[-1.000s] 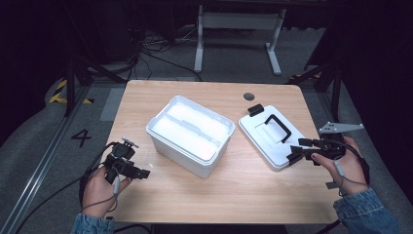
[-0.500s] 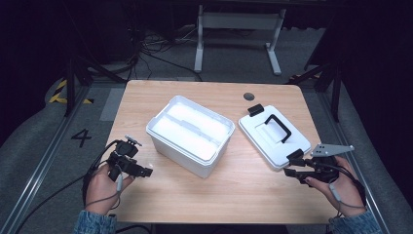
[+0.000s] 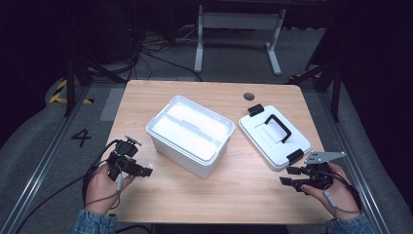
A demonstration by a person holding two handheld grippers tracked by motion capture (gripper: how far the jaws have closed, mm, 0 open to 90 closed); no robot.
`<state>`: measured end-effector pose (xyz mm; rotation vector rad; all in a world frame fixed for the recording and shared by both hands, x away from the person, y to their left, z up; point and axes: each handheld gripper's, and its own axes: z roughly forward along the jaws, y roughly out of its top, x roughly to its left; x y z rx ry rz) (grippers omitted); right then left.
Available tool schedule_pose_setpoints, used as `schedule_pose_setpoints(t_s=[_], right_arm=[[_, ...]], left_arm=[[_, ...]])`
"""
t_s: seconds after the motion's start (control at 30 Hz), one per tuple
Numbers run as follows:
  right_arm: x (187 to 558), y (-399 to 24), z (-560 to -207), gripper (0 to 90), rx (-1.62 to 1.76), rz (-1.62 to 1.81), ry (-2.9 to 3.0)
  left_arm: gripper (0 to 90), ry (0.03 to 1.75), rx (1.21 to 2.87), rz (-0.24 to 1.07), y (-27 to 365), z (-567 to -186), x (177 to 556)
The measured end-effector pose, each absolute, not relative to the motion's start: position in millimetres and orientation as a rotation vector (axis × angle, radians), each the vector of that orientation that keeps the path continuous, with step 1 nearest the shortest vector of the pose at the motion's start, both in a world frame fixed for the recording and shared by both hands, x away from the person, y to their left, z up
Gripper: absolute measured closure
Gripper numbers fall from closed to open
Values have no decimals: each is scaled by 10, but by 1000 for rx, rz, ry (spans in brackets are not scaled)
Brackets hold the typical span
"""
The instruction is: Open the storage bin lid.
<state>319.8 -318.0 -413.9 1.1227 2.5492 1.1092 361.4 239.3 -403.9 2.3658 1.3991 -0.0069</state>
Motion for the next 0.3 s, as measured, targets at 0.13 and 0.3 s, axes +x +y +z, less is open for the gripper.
schedule_pose_setpoints(t_s=[0.13, 0.3], right_arm=[[3189, -3168, -4149, 476, 1126, 1106, 2557], [3190, -3149, -4151, 476, 1111, 1103, 2558]], left_arm=[[236, 1398, 2366, -6, 2393, -4039, 3613], [236, 1406, 2360, -9, 2396, -4042, 3609]])
